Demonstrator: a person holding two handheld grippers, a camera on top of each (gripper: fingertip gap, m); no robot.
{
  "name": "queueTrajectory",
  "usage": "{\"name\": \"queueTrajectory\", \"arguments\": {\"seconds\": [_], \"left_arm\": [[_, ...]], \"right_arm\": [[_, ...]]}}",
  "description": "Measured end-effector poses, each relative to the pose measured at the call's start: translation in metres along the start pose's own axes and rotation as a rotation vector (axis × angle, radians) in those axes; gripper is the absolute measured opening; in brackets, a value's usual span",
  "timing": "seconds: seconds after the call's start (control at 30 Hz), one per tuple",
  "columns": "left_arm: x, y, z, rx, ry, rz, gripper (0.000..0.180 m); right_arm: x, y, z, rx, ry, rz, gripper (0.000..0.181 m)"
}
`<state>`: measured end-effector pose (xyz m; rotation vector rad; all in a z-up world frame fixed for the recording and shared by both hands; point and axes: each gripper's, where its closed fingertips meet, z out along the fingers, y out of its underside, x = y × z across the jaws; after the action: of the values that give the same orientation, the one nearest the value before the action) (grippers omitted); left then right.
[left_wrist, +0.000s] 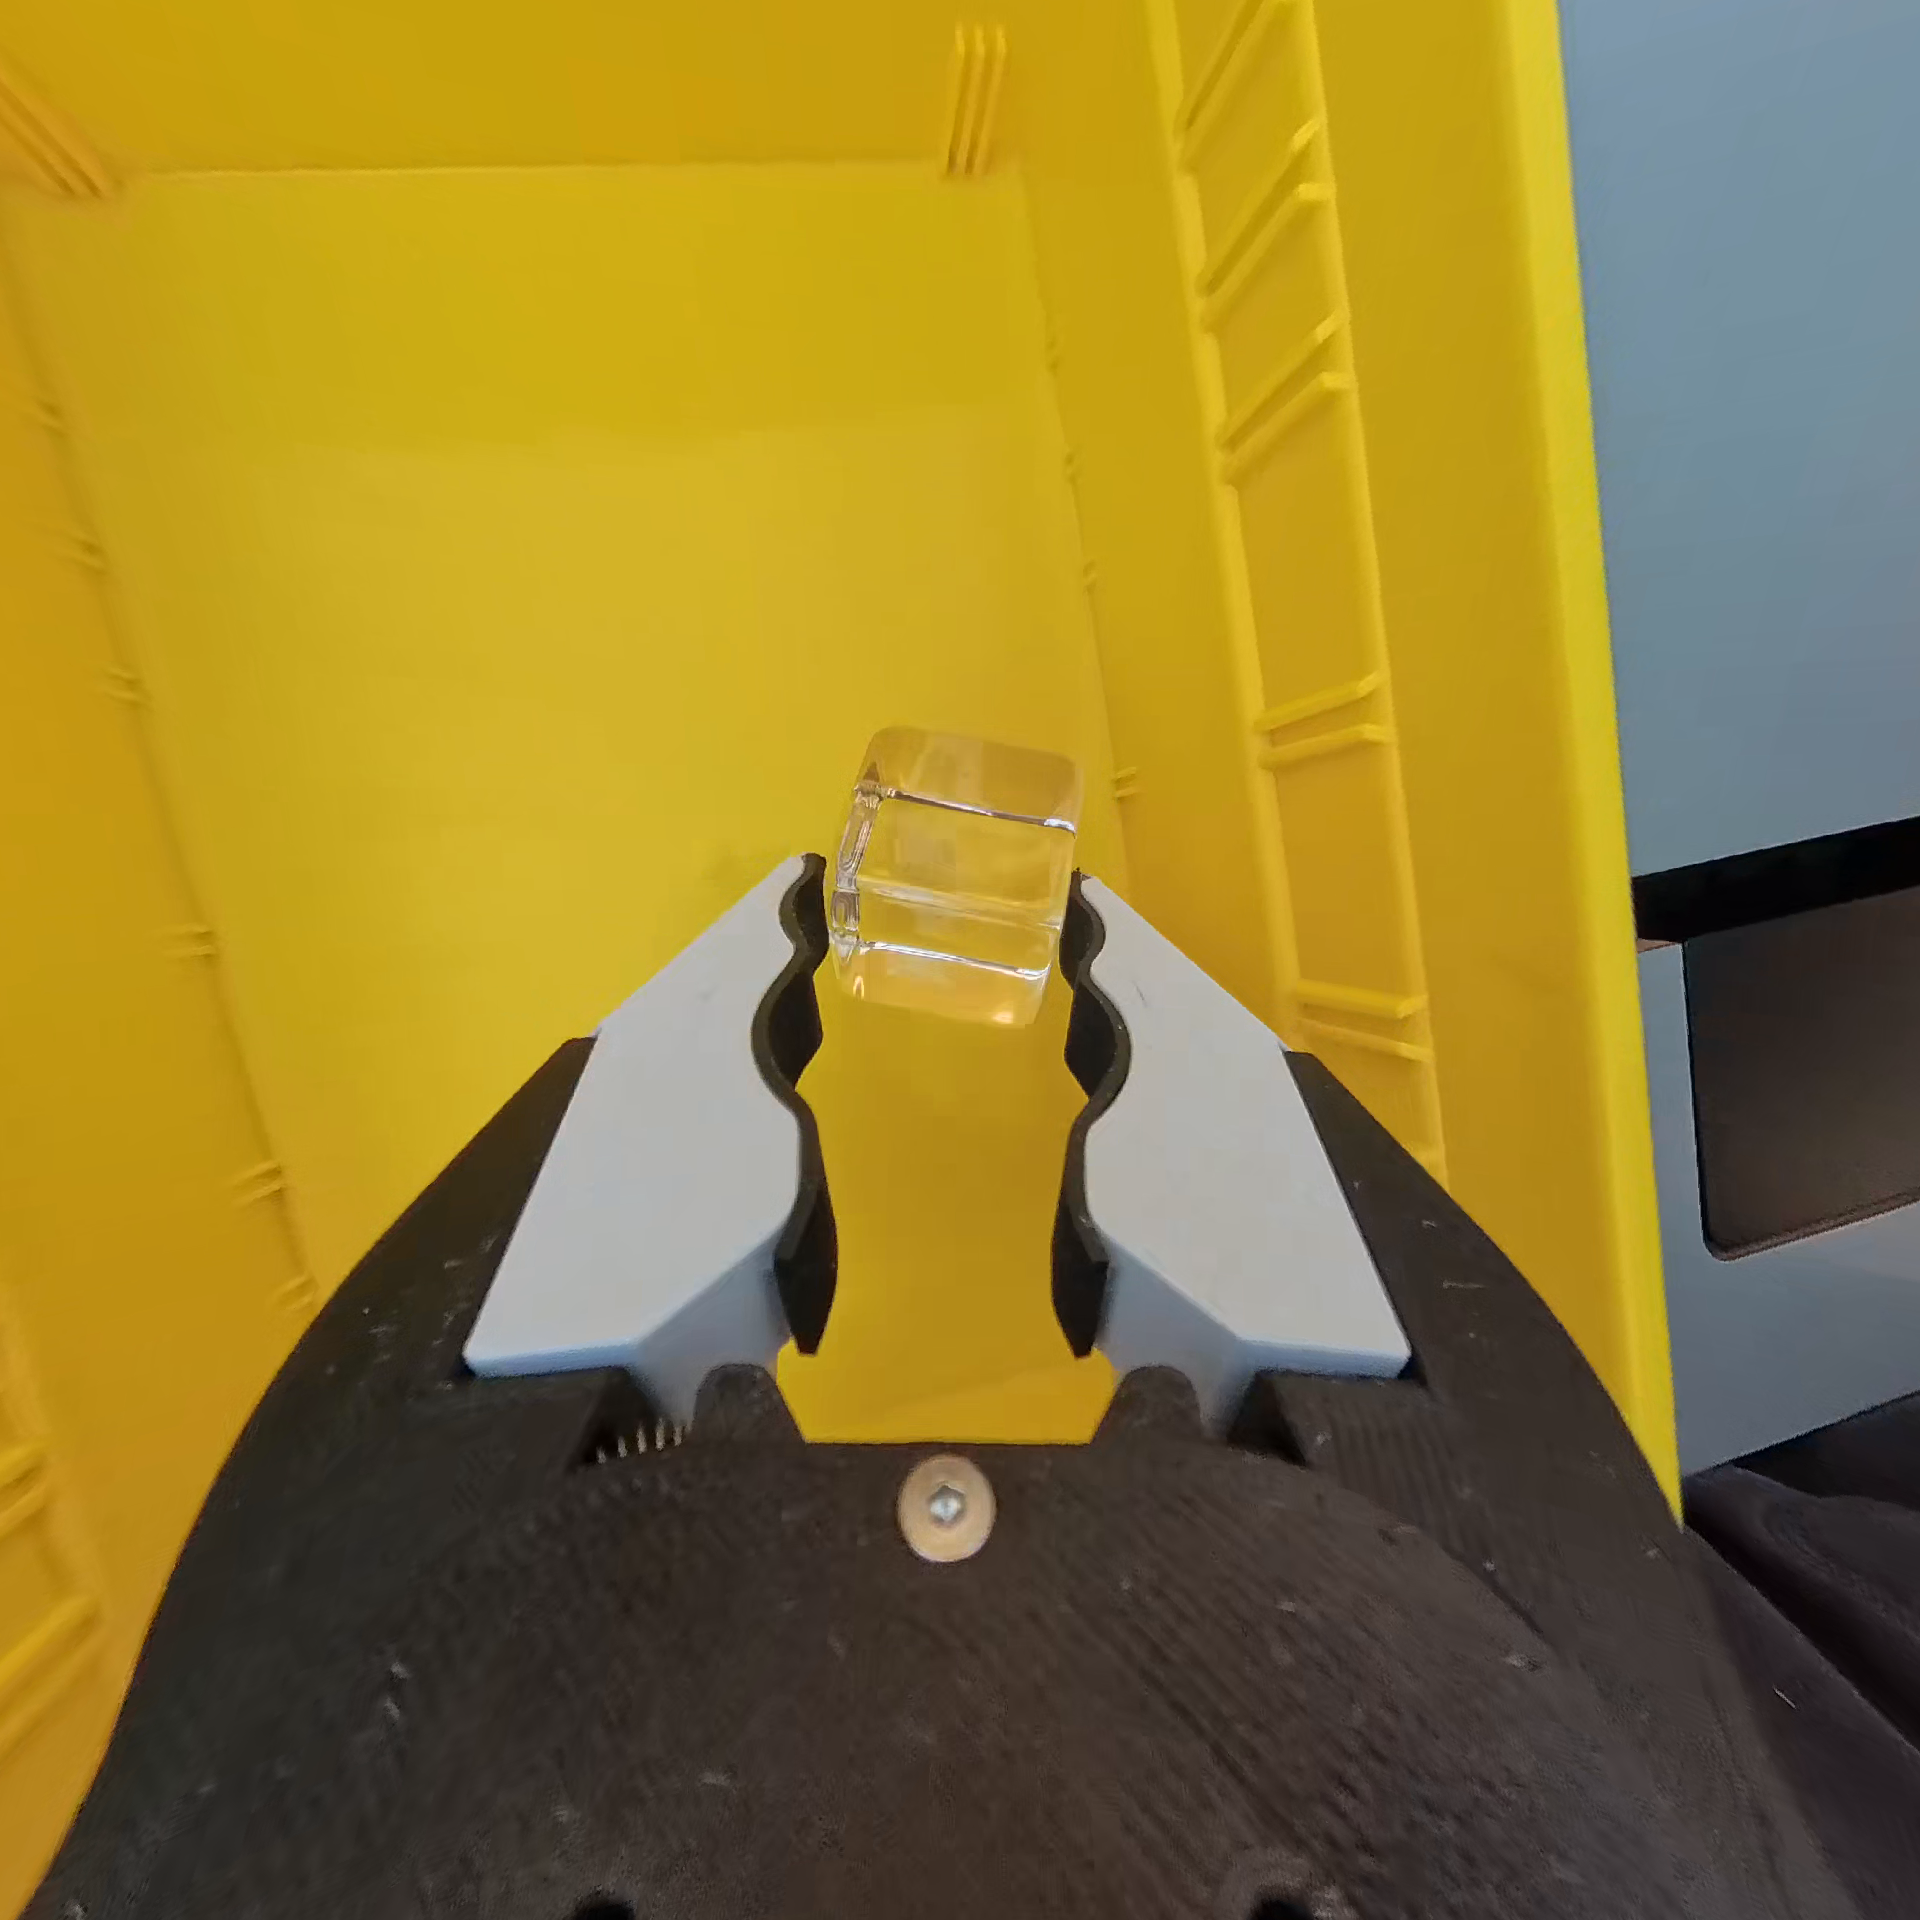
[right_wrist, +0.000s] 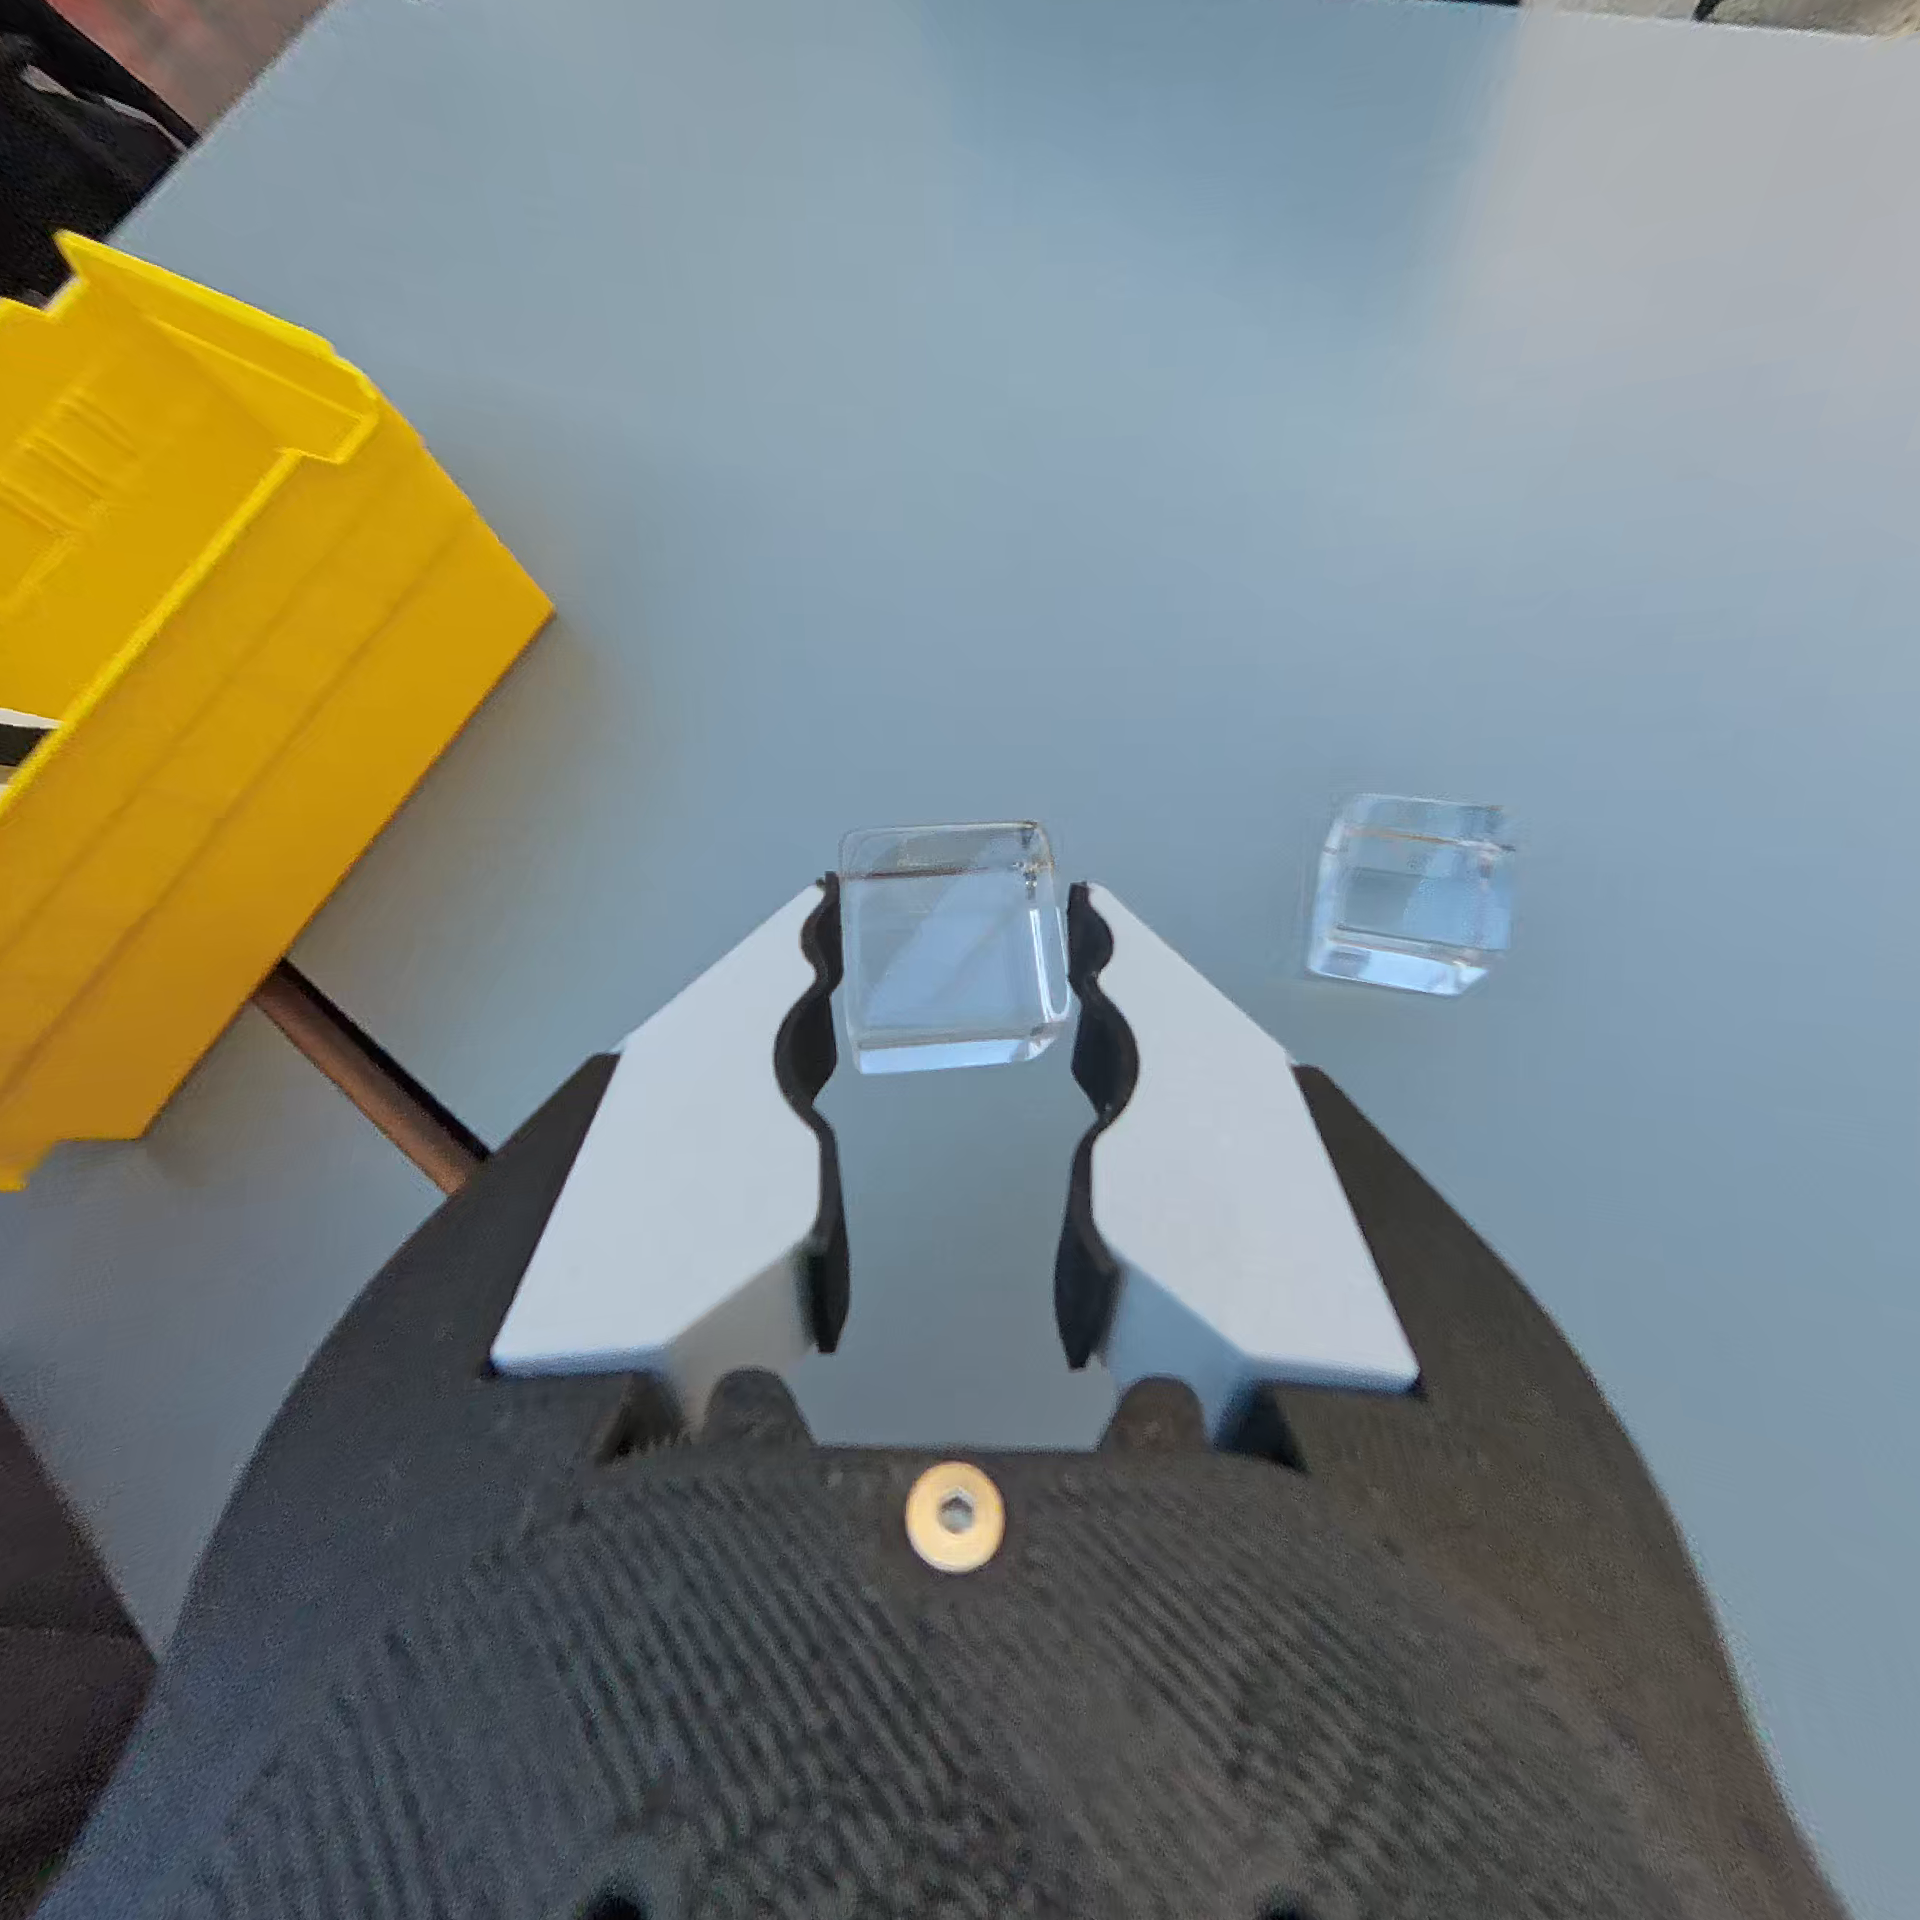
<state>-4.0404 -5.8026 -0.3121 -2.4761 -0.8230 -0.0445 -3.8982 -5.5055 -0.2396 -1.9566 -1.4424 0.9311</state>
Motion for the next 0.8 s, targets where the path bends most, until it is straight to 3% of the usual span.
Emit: {"name": "queueTrajectory", "arguments": {"seconds": [0.13,0.47,0.63,0.8], "left_arm": [[0.002,0.002,0.001,-0.014,0.042,-0.006,0.043],[-0.003,-0.03,-0.053,0.196,0.095,0.01,0.051],[-0.017,-0.031,-0.081,0.263,0.101,-0.015,0.052],[-0.034,-0.029,-0.1,0.298,0.087,-0.037,0.051]], "right_arm": [[-0.068,-0.025,0.004,0.04,-0.127,-0.044,0.042],[-0.249,-0.099,0.056,0.075,-0.424,-0.309,0.042],[-0.305,-0.074,0.107,-0.062,-0.507,-0.458,0.042],[-0.316,-0.028,0.151,-0.26,-0.431,-0.635,0.041]]}}
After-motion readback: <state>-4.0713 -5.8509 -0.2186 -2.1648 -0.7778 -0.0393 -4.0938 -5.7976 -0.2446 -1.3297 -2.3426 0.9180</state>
